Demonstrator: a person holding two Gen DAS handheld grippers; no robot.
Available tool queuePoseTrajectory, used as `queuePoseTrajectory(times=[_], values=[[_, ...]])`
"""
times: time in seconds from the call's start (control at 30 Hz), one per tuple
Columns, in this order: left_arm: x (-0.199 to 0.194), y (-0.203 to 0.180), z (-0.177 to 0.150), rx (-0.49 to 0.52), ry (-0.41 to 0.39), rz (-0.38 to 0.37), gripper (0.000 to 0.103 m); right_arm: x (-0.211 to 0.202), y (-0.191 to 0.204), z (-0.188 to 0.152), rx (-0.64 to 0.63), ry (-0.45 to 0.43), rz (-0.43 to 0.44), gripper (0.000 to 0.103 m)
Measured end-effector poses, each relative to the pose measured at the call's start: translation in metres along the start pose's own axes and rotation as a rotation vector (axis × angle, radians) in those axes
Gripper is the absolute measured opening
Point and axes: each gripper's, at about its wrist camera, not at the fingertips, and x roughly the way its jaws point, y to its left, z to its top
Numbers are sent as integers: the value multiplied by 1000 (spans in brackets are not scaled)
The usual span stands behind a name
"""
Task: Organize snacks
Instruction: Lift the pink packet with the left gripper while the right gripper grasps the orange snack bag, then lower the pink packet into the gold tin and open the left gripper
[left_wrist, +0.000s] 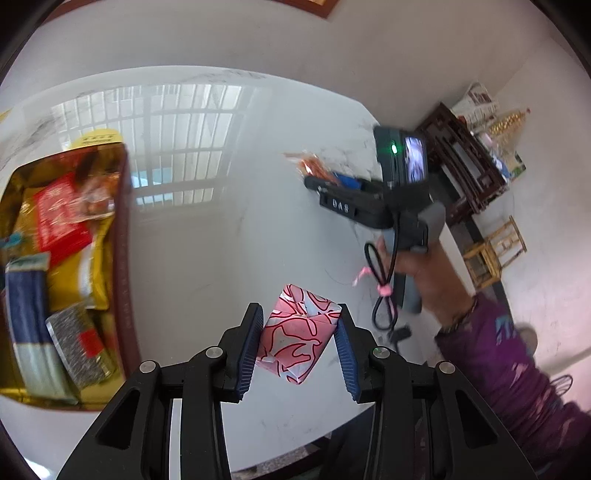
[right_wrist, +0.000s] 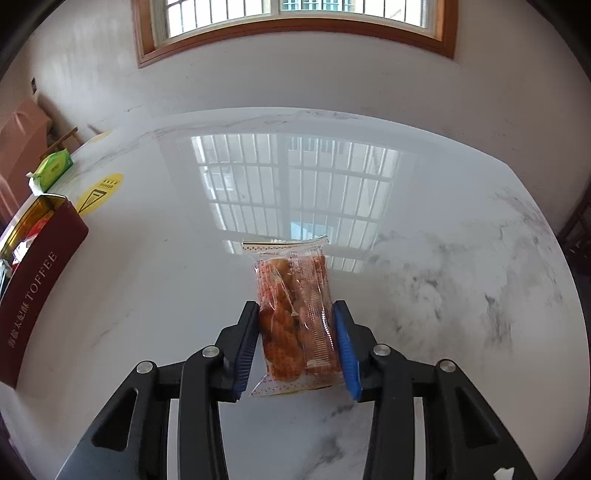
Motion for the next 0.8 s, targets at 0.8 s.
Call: queuePoseTrajectory(times=[0.8], values=[[-117, 129, -42, -232, -214, 177, 40, -42, -26, -46, 308, -43, -130, 37]])
